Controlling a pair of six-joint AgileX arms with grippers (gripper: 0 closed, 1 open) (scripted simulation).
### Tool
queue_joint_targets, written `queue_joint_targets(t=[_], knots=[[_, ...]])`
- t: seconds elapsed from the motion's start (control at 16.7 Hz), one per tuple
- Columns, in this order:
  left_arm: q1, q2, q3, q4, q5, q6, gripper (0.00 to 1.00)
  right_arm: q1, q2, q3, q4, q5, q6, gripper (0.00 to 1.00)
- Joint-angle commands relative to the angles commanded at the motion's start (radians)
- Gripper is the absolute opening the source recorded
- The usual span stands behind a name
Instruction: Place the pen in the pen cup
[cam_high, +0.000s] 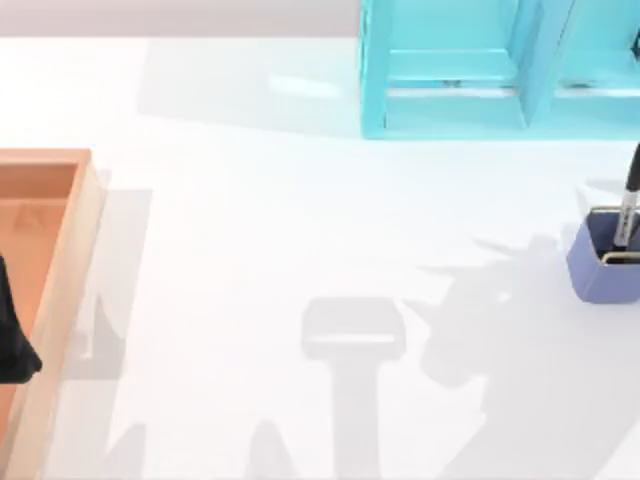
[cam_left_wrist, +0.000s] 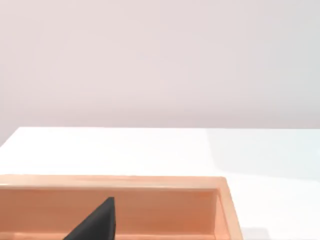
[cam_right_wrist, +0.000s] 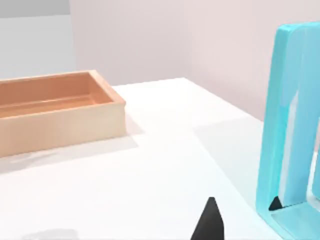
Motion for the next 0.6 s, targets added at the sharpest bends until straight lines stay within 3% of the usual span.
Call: queue_joint_targets(t=[0.24, 0.6], knots=[[0.000, 0.000, 0.000, 0.000, 0.000, 0.000, 1.00, 0.000, 0.000, 0.000, 0.000, 0.000, 0.000, 0.98], [0.000, 0.000, 0.000, 0.000, 0.000, 0.000, 1.00, 0.000, 0.000, 0.000, 0.000, 0.000, 0.000, 1.00]])
